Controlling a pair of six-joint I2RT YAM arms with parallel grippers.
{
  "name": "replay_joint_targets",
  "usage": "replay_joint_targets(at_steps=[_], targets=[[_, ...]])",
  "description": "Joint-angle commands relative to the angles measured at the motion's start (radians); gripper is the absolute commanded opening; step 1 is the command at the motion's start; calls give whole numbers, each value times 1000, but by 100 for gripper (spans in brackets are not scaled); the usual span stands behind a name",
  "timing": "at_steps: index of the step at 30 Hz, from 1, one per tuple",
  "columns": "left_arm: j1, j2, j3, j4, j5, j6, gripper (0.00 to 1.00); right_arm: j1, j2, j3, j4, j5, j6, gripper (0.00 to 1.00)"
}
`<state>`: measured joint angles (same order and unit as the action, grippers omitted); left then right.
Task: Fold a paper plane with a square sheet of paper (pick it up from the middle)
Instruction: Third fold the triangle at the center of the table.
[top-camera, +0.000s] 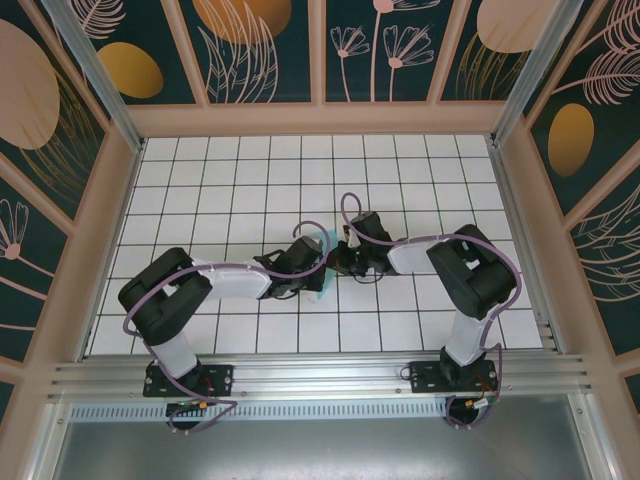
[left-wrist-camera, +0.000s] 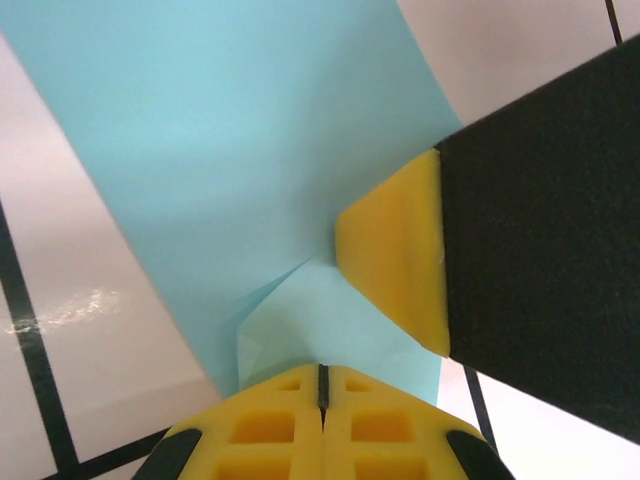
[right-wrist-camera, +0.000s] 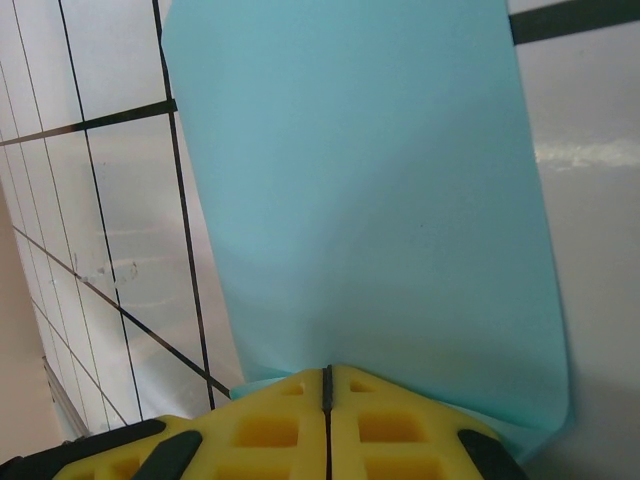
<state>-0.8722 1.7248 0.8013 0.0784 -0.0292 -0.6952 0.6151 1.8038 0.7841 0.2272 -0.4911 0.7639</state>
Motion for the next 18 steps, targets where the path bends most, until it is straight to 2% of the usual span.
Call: replay_joint_targets(at_steps=[1, 4, 10, 18], targets=[[1, -17, 10, 13, -55, -17, 0, 7, 19, 21, -24, -3, -15, 9], [9, -31, 1, 14, -93, -18, 0, 8, 17, 17, -29, -2, -21, 9], [35, 15, 4, 19, -46, -5, 0, 7, 16, 9, -17, -13, -25, 9], [35, 47, -41, 1, -72, -3, 0, 6, -25, 33, -11, -27, -22, 10]])
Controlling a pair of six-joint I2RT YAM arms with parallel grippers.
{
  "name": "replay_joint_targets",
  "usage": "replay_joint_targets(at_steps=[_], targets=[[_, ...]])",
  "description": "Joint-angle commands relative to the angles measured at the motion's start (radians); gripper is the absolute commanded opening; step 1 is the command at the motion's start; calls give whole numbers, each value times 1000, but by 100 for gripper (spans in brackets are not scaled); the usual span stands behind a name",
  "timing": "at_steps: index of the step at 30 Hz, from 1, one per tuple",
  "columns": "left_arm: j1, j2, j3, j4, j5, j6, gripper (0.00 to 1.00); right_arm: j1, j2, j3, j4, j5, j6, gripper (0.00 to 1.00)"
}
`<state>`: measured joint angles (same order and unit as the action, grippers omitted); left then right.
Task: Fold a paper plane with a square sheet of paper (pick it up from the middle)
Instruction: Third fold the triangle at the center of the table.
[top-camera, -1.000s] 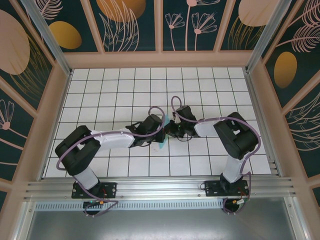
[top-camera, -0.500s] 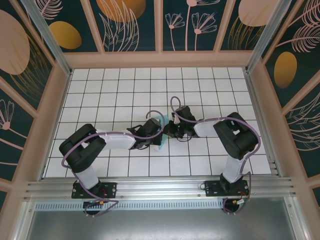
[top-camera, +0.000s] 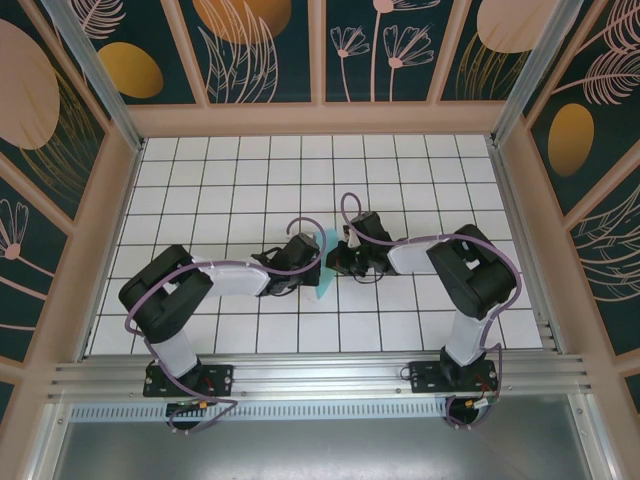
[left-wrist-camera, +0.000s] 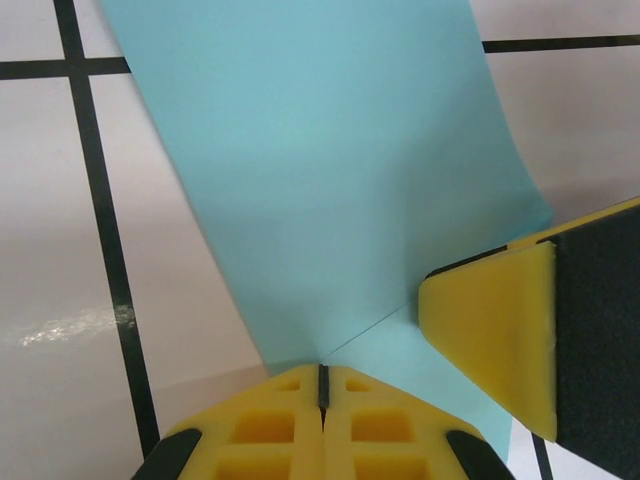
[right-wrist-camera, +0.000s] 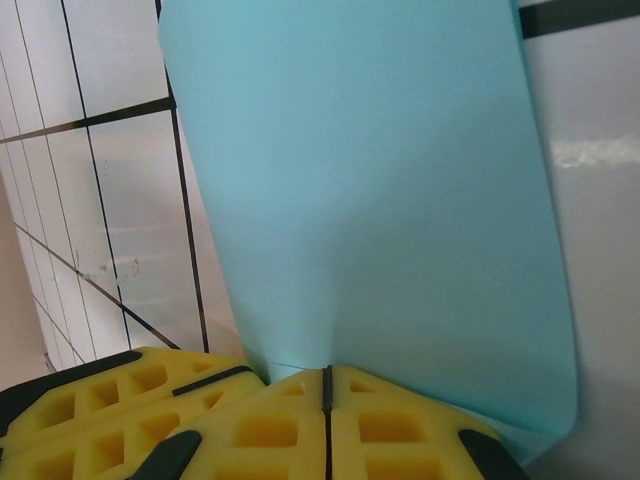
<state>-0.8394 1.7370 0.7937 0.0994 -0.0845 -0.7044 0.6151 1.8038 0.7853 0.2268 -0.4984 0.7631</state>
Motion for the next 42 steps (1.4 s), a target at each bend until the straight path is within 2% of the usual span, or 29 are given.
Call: replay_joint_targets(at_steps=[1, 9, 15, 18, 21, 24, 28, 33, 42], targets=[[2, 38, -34, -26, -18, 9, 0, 6, -42, 34, -11, -19, -23, 10], [3, 27, -41, -36, -23, 24, 0, 0, -159, -24, -35, 16, -21, 11], [2, 19, -26, -49, -26, 35, 0, -27, -103, -37, -30, 41, -27, 9], [2, 22, -21, -50, -21, 42, 0, -34, -55, -74, 93, -33, -4, 9], [3, 33, -14, -62, -20, 52, 0, -47, 5, -38, 14, -2, -52, 8], [2, 35, -14, -66, -11, 57, 0, -50, 32, -47, 36, -5, -43, 8], [3, 28, -25, -72, -22, 61, 0, -54, -20, -50, 53, -49, -18, 9], [2, 27, -25, -78, -27, 65, 0, -61, -71, 32, -84, 20, -75, 9], [2, 21, -21, -73, -23, 61, 0, -62, 13, 30, -81, 71, -76, 8]])
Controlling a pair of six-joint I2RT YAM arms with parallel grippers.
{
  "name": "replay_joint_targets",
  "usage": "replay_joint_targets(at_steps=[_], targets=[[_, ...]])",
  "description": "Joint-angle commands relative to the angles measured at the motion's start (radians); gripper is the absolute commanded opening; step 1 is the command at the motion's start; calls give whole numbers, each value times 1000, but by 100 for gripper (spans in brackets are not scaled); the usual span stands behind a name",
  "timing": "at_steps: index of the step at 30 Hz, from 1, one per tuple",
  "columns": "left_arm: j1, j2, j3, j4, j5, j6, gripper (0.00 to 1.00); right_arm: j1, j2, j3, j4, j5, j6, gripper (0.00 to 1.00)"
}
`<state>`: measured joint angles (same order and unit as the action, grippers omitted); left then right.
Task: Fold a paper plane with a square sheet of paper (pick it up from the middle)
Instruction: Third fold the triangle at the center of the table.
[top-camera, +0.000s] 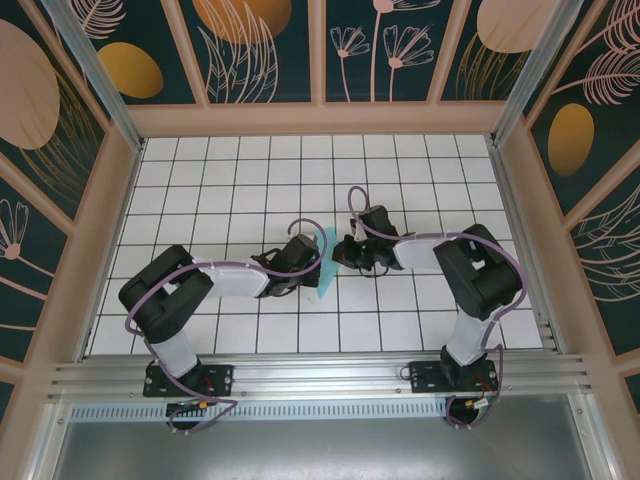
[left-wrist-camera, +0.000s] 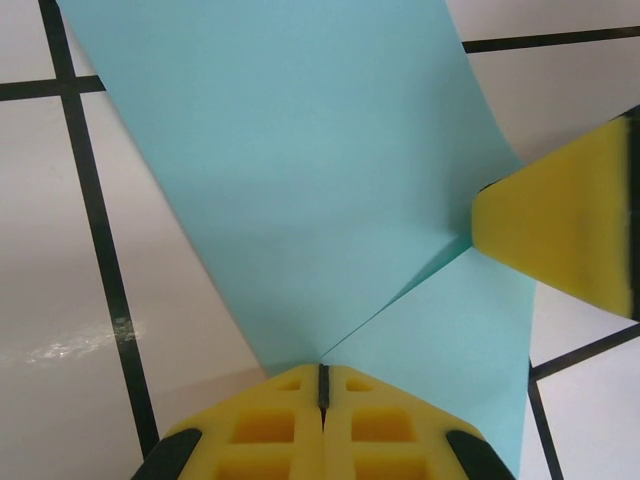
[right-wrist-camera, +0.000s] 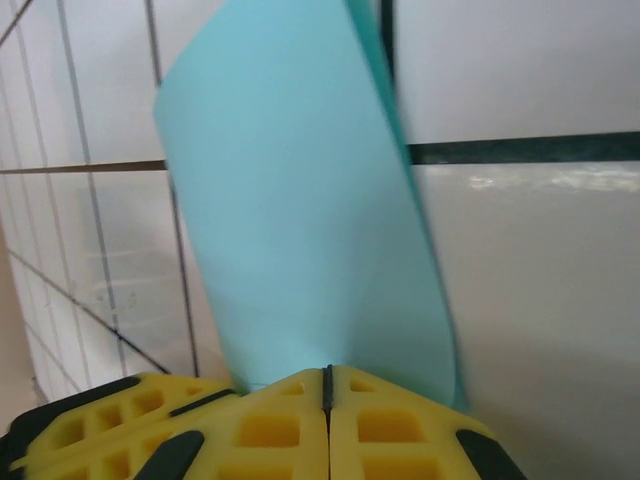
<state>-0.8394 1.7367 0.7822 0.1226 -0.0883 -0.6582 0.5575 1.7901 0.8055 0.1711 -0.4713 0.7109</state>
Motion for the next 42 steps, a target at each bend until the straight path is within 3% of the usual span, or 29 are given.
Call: replay_joint_targets(at_steps=[1, 6, 13, 18, 25, 33, 42], targets=[[3, 22, -12, -96, -18, 15, 0, -4, 35, 9, -22, 40, -21, 8], [3, 23, -12, -93, -11, 20, 0, -5, 42, 4, -12, 4, -14, 8], [2, 17, -11, -94, -5, 13, 0, -4, -154, -29, -50, -3, 13, 9], [2, 15, -1, -93, -2, 10, 0, 59, -201, -126, 10, 5, 87, 8], [3, 14, -4, -89, 5, 8, 0, 176, -160, -163, 124, 18, 176, 7], [2, 17, -5, -83, 9, 6, 0, 196, -86, -202, 140, 52, 190, 6], [2, 16, -3, -87, 10, 11, 0, 231, -208, -243, 155, 42, 202, 8]])
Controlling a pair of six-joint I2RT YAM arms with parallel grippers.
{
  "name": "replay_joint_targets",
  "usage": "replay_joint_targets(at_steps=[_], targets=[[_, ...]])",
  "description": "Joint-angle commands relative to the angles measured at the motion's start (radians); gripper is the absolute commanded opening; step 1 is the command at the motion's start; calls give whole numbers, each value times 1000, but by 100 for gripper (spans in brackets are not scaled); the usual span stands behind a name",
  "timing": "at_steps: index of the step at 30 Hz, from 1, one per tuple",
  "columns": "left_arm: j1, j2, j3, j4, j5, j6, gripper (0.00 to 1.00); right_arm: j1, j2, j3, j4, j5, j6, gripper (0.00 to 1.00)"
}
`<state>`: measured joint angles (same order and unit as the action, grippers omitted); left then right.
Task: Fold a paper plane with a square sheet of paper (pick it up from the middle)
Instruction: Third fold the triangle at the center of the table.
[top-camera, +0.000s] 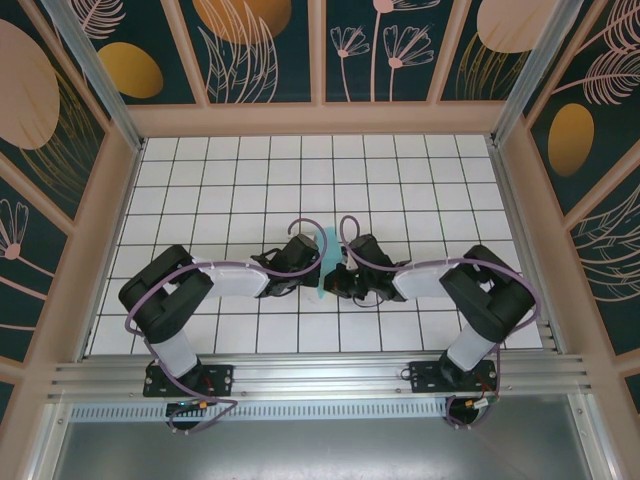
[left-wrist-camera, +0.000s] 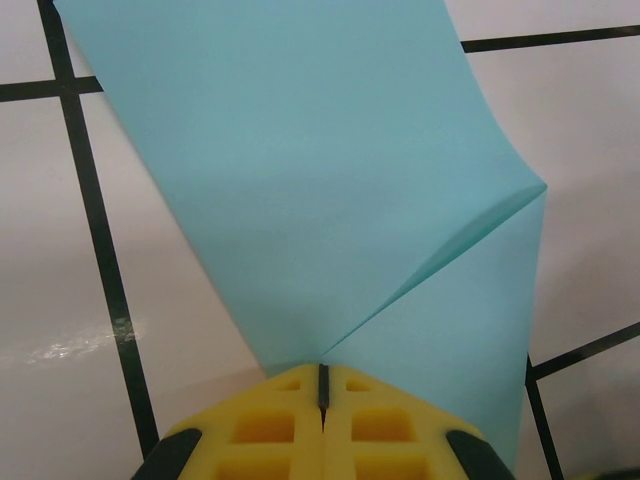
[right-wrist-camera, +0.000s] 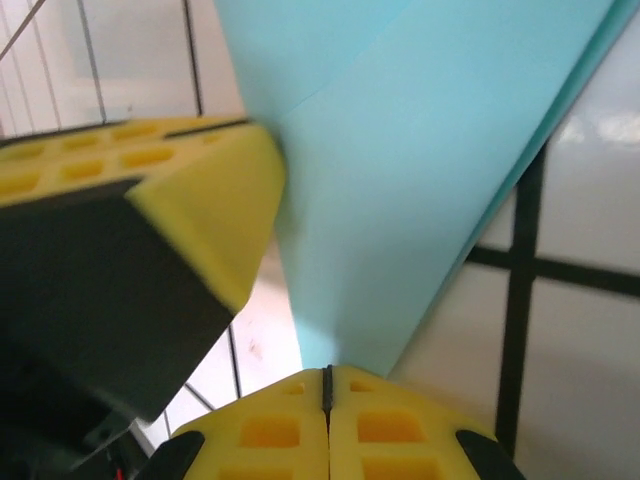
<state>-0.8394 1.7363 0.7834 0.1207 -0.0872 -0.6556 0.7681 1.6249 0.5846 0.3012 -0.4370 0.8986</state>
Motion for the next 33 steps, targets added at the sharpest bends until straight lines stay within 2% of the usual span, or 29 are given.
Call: replay_joint_targets(at_steps=[1, 6, 11, 17, 20, 24, 27, 29, 33], targets=[[2, 16, -3, -83, 11, 8, 0, 27, -42, -29, 33, 6, 22, 8], [2, 17, 3, -84, 12, 10, 0, 42, 11, -44, 106, -18, 55, 8], [3, 20, 6, -85, 14, 12, 0, 48, 67, -15, 35, 12, 34, 8], [2, 6, 8, -87, 15, 12, 0, 40, -40, 6, -62, 55, -3, 10], [3, -16, 19, -94, 8, 19, 0, -6, -111, 0, -112, 89, -35, 12], [3, -76, 53, -116, 6, 25, 0, -111, -130, -24, -106, 61, -74, 14], [2, -122, 83, -141, -19, 20, 13, -171, -113, -21, -56, 15, -89, 18], [3, -145, 102, -155, -32, 18, 15, -190, -87, 3, -49, -8, -102, 19], [4, -177, 111, -173, -62, 7, 12, -207, -32, 55, -61, -17, -133, 23]])
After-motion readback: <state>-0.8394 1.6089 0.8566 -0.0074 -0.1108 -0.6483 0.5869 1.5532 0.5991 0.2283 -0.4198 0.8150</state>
